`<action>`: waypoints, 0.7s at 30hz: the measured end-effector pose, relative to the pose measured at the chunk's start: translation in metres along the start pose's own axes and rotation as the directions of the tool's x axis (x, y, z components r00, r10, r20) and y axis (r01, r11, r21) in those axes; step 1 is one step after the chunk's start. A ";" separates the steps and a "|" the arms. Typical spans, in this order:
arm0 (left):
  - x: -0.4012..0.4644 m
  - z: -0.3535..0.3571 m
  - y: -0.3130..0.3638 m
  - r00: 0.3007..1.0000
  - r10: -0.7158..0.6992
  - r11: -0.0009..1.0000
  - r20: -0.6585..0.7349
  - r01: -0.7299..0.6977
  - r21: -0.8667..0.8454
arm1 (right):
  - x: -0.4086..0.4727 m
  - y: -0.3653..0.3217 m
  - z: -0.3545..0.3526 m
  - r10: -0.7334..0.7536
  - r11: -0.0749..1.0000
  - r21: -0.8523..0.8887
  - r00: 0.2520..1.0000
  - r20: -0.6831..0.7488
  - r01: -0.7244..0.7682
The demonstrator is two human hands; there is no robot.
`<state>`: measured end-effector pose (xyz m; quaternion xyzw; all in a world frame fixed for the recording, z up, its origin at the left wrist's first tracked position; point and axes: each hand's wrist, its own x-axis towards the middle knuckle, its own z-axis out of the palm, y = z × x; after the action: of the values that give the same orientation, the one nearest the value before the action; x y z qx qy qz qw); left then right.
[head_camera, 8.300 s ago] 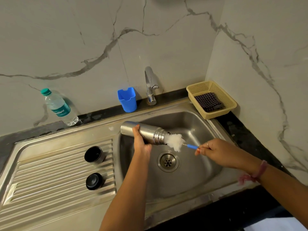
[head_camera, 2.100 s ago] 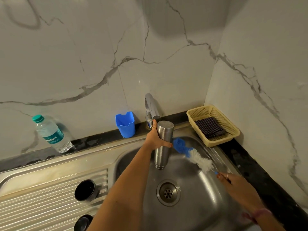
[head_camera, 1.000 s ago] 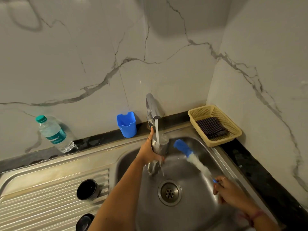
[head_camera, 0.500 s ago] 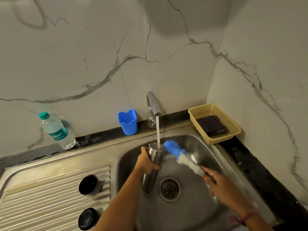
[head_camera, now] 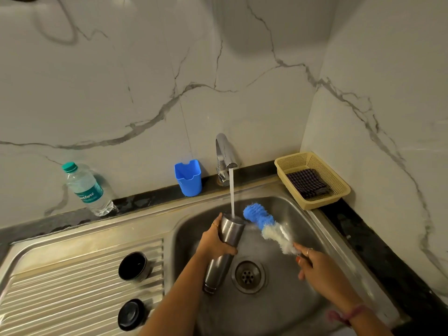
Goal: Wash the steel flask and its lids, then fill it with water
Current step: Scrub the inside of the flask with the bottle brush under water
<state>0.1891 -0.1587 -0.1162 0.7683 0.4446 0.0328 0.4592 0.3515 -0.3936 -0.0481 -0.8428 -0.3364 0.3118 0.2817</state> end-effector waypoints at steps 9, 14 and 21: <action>0.037 -0.058 0.042 0.987 0.117 0.985 0.106 -0.129 0.113 | 0.003 0.002 -0.007 0.079 0.997 0.018 0.996 -0.027 -0.079; 0.051 -0.069 0.054 0.978 0.148 0.977 0.145 -0.167 0.130 | 0.009 0.000 -0.008 0.064 0.998 0.020 0.997 -0.045 -0.063; 0.062 -0.068 0.055 0.972 0.143 0.972 0.188 -0.174 0.156 | 0.016 0.000 -0.008 0.062 0.998 0.030 0.997 -0.054 -0.060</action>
<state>0.2310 -0.0786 -0.0583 0.8381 0.3406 -0.0367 0.4246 0.3661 -0.3833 -0.0483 -0.8569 -0.2981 0.3017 0.2931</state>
